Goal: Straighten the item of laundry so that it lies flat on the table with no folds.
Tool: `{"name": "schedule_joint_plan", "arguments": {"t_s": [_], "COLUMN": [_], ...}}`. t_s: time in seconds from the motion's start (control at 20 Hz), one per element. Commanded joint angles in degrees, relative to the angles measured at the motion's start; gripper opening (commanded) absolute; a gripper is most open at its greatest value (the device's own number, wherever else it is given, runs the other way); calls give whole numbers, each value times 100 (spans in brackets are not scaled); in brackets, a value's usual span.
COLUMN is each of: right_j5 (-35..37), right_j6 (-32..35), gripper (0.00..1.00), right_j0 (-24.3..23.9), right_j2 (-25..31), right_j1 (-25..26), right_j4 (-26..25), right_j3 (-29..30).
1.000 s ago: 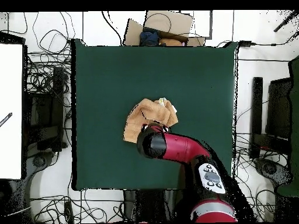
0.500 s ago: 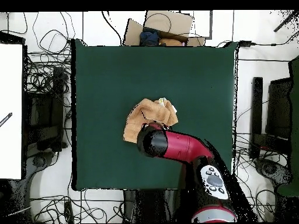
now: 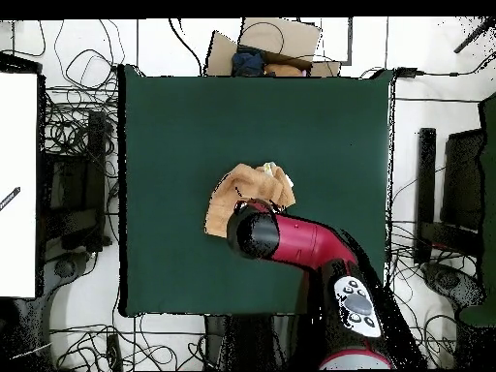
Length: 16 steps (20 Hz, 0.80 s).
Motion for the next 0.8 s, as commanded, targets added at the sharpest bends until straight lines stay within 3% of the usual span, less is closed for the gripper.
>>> {"name": "schedule_joint_plan", "arguments": {"t_s": [0.05, 0.8], "right_j5": [229, -118], "right_j6": [1107, 1631], "gripper": [100, 100], "right_j0": [120, 465], "right_j2": [337, -141], "right_j1": [51, 165], "right_j4": [385, 1112], "right_j3": [-199, -161]}}
